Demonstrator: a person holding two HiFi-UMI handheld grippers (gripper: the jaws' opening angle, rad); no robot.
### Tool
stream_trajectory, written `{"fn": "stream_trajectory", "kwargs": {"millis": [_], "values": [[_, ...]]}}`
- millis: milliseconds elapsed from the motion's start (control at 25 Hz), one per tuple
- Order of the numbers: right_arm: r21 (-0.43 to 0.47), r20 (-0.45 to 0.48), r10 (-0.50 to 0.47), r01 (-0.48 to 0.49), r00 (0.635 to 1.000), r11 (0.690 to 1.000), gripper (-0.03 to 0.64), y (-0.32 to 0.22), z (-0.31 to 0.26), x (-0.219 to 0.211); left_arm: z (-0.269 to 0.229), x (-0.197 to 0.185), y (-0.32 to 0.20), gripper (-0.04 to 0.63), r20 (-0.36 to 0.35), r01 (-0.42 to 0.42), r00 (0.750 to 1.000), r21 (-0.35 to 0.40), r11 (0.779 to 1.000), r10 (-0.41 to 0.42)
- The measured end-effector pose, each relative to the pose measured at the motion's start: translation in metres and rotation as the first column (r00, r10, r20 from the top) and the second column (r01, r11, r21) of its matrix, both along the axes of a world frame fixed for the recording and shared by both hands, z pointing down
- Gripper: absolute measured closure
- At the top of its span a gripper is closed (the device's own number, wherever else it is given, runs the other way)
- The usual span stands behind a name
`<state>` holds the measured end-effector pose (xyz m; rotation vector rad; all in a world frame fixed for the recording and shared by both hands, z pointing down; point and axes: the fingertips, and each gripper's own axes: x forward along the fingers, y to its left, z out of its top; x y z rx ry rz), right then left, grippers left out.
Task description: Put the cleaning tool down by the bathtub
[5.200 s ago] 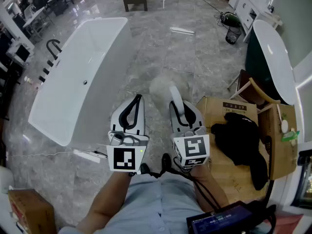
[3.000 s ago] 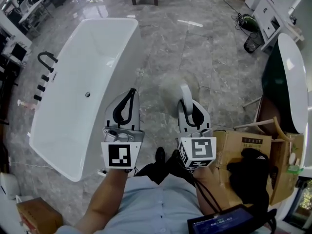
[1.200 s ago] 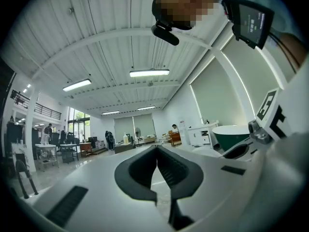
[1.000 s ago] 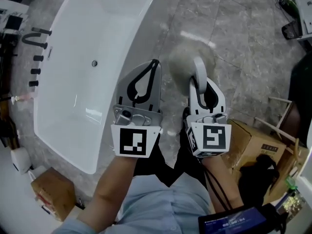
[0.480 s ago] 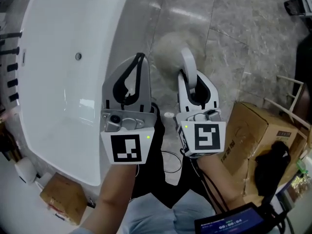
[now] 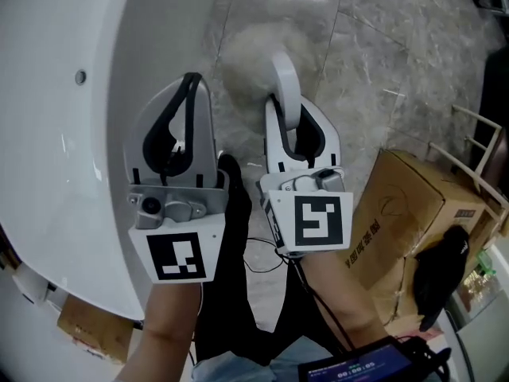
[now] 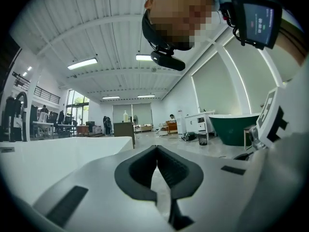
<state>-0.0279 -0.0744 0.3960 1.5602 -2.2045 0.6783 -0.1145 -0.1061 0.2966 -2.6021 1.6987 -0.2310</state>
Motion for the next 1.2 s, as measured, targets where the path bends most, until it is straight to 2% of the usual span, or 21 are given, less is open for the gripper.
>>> {"fn": "stream_trajectory", "kwargs": {"millis": [440, 720, 880, 1200], "values": [[-0.104, -0.012, 0.000, -0.002, 1.000, 0.995, 0.520, 0.037, 0.131, -0.021, 0.102, -0.026, 0.013, 0.578, 0.064, 0.000, 0.998, 0.017, 1.000, -0.001], [-0.157, -0.041, 0.020, -0.026, 0.999, 0.987, 0.520, 0.063, 0.205, -0.028, 0.155, -0.038, 0.027, 0.578, 0.051, 0.003, 0.999, 0.012, 1.000, -0.003], [-0.128, -0.046, 0.057, -0.062, 0.997, 0.990, 0.520, 0.065, 0.232, -0.033, 0.178, -0.044, 0.033, 0.578, 0.040, -0.003, 0.999, 0.006, 1.000, 0.003], [-0.181, -0.046, 0.056, -0.063, 0.997, 0.981, 0.520, 0.080, 0.286, -0.056, 0.211, -0.053, 0.039, 0.578, 0.025, -0.009, 1.000, -0.005, 1.000, 0.009]]}}
